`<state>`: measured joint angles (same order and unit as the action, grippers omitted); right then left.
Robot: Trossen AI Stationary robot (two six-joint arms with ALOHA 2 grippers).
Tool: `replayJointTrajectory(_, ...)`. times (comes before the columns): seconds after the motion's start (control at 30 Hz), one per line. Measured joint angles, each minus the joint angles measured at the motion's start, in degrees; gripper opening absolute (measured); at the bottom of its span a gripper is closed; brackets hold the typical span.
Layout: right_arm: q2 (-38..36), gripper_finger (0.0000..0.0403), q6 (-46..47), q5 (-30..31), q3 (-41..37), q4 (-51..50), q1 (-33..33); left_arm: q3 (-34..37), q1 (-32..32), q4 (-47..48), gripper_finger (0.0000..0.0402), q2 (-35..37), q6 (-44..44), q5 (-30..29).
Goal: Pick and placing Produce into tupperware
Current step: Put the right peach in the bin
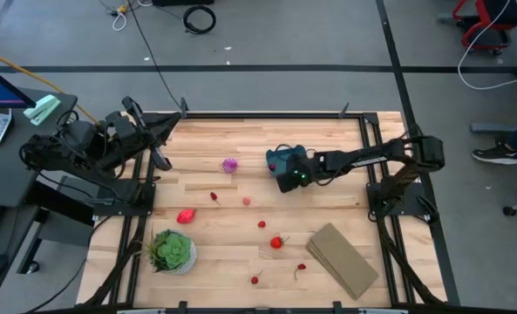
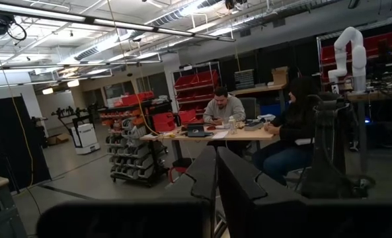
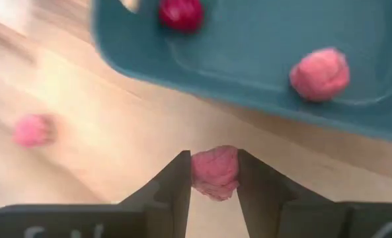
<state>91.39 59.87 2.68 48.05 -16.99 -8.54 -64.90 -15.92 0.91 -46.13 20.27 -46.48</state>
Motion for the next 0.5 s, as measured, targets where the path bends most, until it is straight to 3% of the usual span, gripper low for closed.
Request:
replayJointTrajectory(0.13, -6.3, 0.0116, -3.4, 1.7, 0.0, 0.6, -0.2, 0.0, 0.0, 0.0, 0.0013, 0.0, 0.0, 0.0)
replayJointTrajectory(0.3, -13.3, 0.0115, -12.6, 11.0, 0.0, 0.8, -3.9, 0.0, 0.0, 0.0, 0.0015, 0.0, -0.1, 0.0)
replayJointTrajectory(0.5, -15.5, 0.0124, -27.1, 1.2, 0.0, -2.8, -11.9, 0.0, 0.0, 0.0, 0.0022, 0.0, -0.2, 0.0)
